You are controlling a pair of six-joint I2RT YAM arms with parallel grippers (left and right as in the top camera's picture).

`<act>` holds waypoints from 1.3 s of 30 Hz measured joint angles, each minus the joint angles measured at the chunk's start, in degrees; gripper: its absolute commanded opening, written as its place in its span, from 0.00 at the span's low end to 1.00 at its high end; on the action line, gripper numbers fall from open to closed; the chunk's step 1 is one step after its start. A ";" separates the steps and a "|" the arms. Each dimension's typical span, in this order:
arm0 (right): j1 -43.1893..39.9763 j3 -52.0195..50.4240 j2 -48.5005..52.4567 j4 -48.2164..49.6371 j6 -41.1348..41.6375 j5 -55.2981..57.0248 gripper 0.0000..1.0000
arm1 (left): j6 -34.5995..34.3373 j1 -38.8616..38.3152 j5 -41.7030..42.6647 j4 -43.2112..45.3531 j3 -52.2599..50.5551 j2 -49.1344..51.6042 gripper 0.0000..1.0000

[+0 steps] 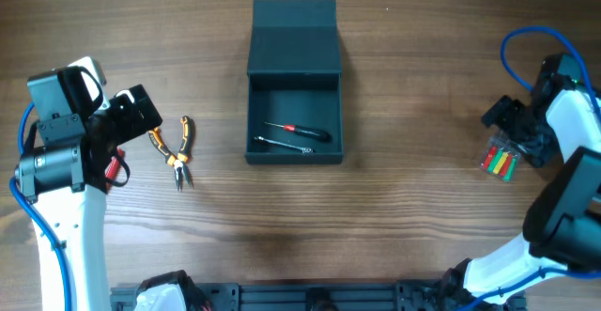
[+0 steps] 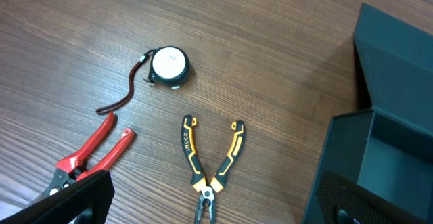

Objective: Pack container
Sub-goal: 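Move the right gripper to the clear screwdriver case and grasp it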

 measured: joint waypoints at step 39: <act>-0.55 -2.62 4.31 6.73 -8.85 -2.93 0.86 | 0.02 0.00 0.00 0.00 0.00 0.00 1.00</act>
